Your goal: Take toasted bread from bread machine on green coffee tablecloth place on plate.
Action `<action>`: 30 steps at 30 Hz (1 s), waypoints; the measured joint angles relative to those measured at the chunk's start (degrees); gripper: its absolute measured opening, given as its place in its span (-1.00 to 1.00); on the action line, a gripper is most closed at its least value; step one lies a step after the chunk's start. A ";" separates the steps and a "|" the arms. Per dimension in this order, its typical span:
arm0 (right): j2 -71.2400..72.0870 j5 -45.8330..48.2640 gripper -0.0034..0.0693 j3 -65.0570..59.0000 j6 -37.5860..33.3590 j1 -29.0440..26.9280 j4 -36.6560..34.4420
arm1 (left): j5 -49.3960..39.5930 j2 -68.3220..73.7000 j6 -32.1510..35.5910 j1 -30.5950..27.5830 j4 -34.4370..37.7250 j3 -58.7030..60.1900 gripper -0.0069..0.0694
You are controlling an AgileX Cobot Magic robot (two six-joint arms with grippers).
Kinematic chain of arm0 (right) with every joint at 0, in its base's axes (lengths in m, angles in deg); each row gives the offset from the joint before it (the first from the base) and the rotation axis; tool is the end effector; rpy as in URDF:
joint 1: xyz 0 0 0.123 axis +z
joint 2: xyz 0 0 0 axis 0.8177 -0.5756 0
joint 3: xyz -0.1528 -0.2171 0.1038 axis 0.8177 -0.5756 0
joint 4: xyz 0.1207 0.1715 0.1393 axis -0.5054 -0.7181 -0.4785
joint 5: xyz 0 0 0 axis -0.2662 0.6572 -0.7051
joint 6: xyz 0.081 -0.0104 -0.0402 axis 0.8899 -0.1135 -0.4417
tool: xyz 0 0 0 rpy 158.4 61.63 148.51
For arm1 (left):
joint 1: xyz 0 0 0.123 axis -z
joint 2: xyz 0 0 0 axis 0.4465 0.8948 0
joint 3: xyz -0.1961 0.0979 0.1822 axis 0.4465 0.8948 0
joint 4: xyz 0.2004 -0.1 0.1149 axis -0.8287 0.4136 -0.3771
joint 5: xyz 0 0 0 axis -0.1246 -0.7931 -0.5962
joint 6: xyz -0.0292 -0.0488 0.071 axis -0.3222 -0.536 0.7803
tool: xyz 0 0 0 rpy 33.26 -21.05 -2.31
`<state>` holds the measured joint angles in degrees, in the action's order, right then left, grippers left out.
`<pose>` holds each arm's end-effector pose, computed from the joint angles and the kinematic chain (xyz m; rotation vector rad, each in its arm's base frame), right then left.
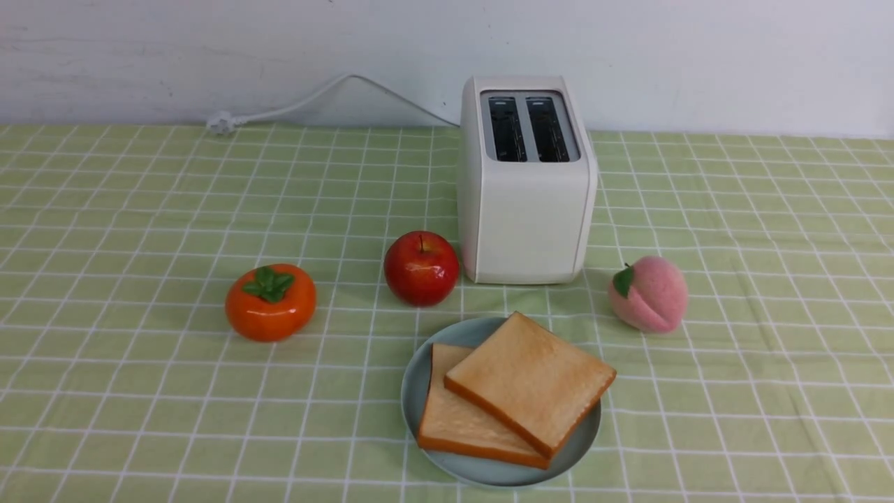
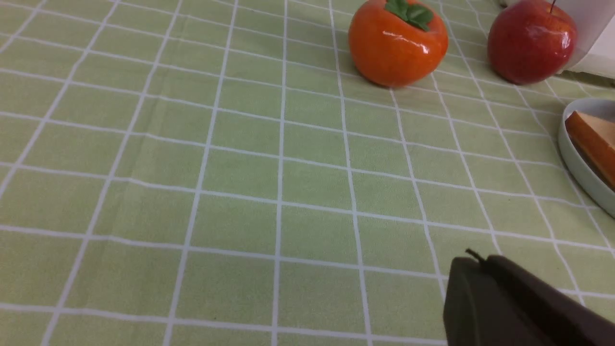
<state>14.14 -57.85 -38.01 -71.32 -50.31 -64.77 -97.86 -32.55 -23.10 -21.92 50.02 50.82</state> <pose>0.0509 0.0111 0.1732 -0.0918 1.8847 0.1535 0.0515 -0.0101 0.1693 -0.1242 1.8924 -0.2934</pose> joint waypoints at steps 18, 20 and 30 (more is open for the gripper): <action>0.00 0.00 -0.74 0.00 0.00 0.00 0.00 | 0.06 0.00 -0.10 0.00 0.07 0.00 -0.85; 0.00 0.00 -0.73 0.00 0.00 0.00 0.00 | 0.06 0.00 -0.10 0.00 0.07 0.00 -0.85; 0.00 0.00 -0.70 0.00 0.00 0.00 0.00 | 0.06 0.00 -0.10 0.00 0.07 0.00 -0.83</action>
<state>14.14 -57.85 -38.01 -71.32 -50.31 -64.77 -97.79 -32.55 -23.21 -21.92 50.09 50.82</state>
